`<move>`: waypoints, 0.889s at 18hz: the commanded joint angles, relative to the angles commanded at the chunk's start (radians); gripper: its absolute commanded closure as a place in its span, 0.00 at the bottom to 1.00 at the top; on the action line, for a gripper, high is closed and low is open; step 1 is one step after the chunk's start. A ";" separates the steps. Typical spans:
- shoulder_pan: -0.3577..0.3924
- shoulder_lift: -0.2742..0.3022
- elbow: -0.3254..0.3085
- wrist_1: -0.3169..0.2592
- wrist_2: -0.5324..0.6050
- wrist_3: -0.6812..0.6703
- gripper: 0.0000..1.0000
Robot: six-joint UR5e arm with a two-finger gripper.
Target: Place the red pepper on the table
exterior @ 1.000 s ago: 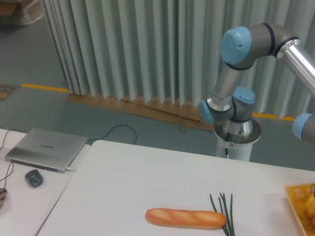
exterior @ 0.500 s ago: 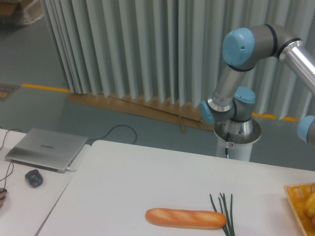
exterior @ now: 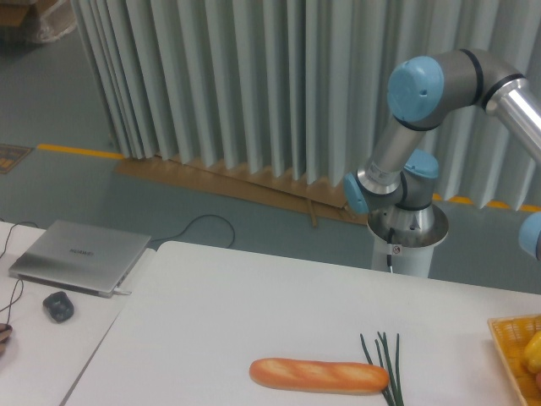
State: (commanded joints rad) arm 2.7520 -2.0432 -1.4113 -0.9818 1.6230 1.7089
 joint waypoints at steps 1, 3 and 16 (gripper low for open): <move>0.000 -0.009 0.005 0.000 0.002 0.002 0.00; -0.003 -0.021 0.011 0.000 0.002 0.000 0.00; -0.005 -0.074 0.014 0.021 0.003 0.000 0.00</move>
State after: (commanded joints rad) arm 2.7474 -2.1169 -1.3975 -0.9603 1.6260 1.7089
